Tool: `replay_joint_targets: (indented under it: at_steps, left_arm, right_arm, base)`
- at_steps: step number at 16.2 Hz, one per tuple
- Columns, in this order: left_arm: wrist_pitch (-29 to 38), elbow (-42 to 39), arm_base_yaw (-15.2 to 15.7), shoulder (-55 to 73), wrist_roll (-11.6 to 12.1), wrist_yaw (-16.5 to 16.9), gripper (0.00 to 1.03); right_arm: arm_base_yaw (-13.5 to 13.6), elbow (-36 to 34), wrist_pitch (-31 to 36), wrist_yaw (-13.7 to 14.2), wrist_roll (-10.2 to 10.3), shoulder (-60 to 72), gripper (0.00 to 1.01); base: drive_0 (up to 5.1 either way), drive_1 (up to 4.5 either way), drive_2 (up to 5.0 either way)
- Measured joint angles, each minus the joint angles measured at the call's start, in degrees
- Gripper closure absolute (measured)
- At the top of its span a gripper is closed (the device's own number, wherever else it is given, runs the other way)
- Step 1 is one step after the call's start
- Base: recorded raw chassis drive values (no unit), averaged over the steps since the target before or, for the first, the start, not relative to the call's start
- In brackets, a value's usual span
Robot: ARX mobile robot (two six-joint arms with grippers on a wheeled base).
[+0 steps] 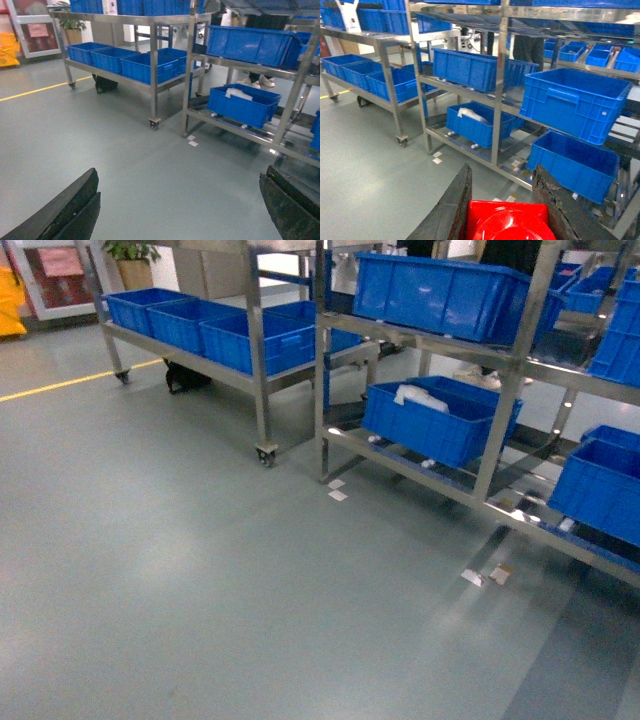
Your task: Pick red block from blue box to shelf
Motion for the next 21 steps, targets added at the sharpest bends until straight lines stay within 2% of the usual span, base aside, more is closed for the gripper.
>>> replay_joint_targets:
  at_steps: [15, 17, 21]
  left_arm:
    - [0.0, 0.0, -0.02, 0.0, 0.0, 0.09, 0.05]
    - [0.04, 0.0, -0.02, 0.0, 0.0, 0.09, 0.05]
    - [-0.07, 0.0, -0.07, 0.0, 0.0, 0.11, 0.05]
  right_arm:
    - [-0.02, 0.0, 0.0, 0.02, 0.0, 0.0, 0.72]
    - [-0.02, 0.0, 0.02, 0.02, 0.0, -0.02, 0.72]
    - [-0.07, 0.0, 0.02, 0.04, 0.0, -0.31, 0.72]
  base:
    - [-1.6, -1.58, -1.6]
    - [-1.4, 1.1, -4.0]
    - [-0.1, 4.06, -4.2]
